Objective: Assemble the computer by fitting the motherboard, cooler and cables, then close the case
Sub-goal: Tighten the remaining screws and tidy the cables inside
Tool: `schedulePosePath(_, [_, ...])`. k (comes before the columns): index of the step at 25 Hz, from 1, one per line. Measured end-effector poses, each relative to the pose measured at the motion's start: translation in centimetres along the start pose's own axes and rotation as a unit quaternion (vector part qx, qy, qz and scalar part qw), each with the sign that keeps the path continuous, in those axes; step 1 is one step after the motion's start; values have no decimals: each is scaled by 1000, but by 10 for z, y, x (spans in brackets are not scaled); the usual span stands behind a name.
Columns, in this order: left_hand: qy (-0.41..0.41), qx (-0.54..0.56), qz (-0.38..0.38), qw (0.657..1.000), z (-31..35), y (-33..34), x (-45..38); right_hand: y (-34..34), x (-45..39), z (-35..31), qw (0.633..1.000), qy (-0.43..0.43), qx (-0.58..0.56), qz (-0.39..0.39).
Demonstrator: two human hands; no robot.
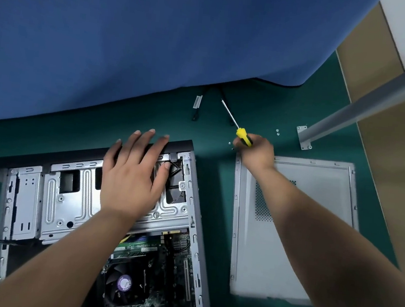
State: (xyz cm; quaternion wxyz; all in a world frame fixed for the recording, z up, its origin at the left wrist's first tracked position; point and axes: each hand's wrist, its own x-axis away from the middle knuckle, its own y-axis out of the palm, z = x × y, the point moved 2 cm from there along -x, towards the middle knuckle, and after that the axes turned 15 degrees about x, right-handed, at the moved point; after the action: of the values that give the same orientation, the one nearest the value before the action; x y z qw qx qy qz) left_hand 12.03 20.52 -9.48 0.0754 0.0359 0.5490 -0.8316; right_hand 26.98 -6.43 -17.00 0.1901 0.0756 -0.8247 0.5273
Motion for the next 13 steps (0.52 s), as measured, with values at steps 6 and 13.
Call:
schedulePosePath(6, [-12, 50, -35, 998, 5, -11, -1, -29, 89, -9, 971, 11, -237, 20])
schedulePosePath(13, [-11, 392, -32, 919, 38, -53, 51, -28, 232, -57, 930, -17, -361, -71])
